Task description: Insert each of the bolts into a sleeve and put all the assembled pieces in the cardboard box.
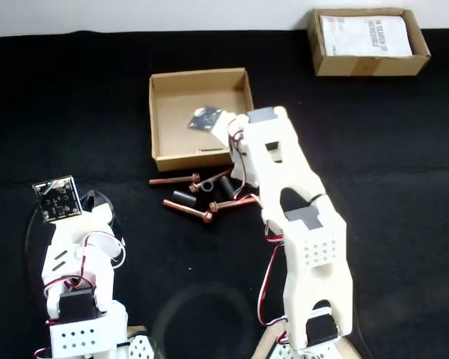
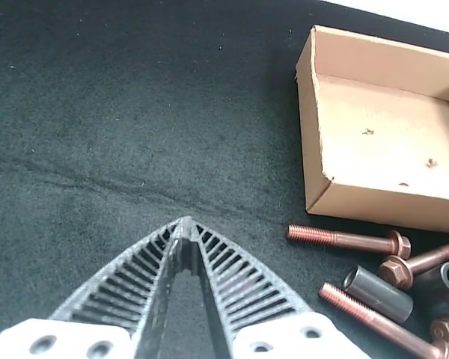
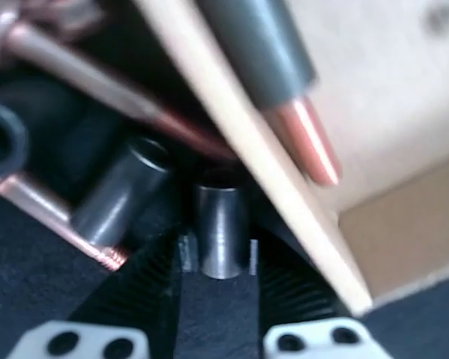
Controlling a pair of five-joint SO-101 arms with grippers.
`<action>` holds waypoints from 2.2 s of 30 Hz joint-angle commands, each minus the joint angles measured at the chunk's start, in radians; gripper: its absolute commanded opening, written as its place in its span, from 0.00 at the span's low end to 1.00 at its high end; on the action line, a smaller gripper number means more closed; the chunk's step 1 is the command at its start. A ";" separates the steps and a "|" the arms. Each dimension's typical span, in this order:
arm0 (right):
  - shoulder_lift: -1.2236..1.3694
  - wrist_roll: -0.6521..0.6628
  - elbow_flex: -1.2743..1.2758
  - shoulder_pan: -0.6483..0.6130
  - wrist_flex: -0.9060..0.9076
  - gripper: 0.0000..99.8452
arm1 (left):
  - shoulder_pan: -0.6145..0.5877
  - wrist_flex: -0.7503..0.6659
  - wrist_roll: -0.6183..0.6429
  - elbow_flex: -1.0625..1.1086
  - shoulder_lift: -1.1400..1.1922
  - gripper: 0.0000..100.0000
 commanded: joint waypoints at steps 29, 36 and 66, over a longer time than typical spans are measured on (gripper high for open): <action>-0.429 -0.092 -0.407 -0.013 0.481 0.01 | 0.087 0.077 0.011 0.015 -0.008 0.01; -0.748 -0.183 0.027 -0.016 0.475 0.01 | 0.297 0.126 0.181 0.015 -0.008 0.01; -1.954 -0.442 1.175 0.622 0.085 0.01 | 0.742 -0.120 0.132 -0.622 0.800 0.01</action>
